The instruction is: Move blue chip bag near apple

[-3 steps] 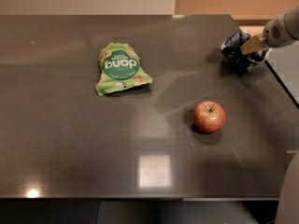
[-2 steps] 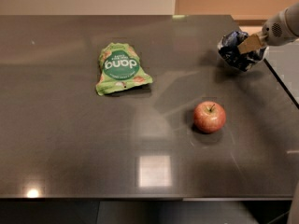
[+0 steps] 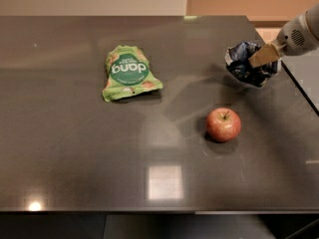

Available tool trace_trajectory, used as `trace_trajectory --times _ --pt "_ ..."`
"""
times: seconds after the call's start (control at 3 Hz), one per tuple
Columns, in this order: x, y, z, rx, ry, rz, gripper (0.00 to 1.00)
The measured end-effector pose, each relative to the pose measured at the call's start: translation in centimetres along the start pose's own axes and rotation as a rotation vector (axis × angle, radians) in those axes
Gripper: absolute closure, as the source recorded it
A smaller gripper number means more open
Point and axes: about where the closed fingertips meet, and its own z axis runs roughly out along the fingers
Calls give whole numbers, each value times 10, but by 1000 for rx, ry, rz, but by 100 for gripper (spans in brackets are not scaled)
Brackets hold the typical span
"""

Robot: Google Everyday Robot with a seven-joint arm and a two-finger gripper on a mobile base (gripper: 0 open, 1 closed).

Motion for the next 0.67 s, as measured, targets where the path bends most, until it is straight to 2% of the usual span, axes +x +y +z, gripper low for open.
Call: trace_trajectory --times 0.67 --pt "16 57 -2 -90 59 -56 100"
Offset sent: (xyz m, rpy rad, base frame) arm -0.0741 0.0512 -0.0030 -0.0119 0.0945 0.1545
